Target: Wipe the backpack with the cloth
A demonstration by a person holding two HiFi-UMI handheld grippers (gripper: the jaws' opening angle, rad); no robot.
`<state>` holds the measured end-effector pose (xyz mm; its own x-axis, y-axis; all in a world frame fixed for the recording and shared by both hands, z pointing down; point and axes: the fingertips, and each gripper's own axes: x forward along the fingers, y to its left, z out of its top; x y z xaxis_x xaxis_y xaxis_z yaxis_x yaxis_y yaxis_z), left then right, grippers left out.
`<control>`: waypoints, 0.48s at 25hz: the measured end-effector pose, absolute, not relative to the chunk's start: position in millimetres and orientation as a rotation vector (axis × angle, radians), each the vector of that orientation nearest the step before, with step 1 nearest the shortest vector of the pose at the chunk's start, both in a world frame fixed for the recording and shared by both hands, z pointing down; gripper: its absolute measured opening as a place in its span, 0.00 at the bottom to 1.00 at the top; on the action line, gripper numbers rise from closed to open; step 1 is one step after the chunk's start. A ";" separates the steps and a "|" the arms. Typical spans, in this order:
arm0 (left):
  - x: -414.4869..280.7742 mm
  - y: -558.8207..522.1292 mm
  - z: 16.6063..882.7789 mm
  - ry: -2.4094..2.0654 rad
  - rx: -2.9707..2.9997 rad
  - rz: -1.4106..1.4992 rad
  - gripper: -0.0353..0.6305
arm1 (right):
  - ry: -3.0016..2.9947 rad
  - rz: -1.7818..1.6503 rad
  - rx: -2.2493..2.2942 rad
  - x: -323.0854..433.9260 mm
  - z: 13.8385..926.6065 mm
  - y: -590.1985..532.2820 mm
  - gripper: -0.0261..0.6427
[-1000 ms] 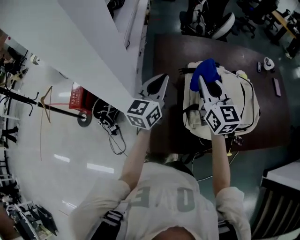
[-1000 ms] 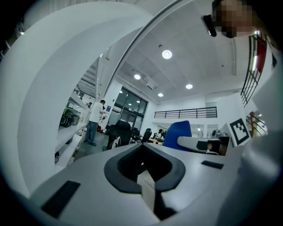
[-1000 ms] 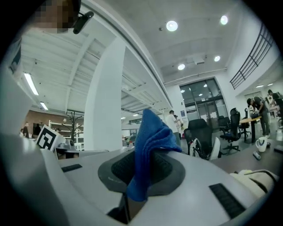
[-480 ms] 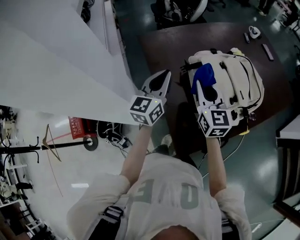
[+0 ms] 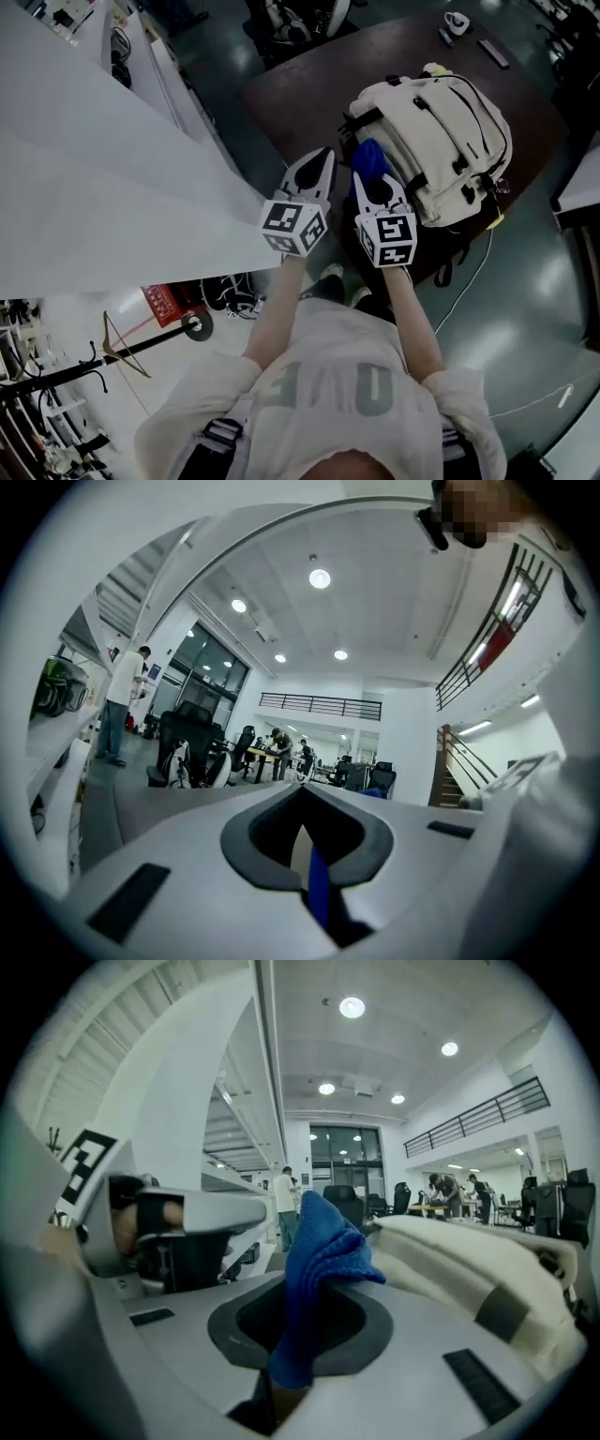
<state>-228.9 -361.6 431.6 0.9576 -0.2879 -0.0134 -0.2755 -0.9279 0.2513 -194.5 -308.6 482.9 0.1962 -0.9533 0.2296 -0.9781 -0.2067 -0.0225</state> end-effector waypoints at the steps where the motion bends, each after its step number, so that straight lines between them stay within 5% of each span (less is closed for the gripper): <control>1: -229.1 -363.9 432.2 -0.399 2.862 -0.073 0.06 | -1.867 0.315 2.340 -192.3 494.4 -318.4 0.11; 12: -234.6 -394.5 453.7 -0.282 2.857 -0.017 0.06 | -1.623 0.422 2.451 -144.4 565.4 -410.8 0.11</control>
<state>-234.6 -394.5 453.7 0.9810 -0.1933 0.0148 -0.1902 -0.9448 0.2669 -144.4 -410.8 565.4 0.3669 -0.8711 0.3264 -0.9197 -0.3924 -0.0132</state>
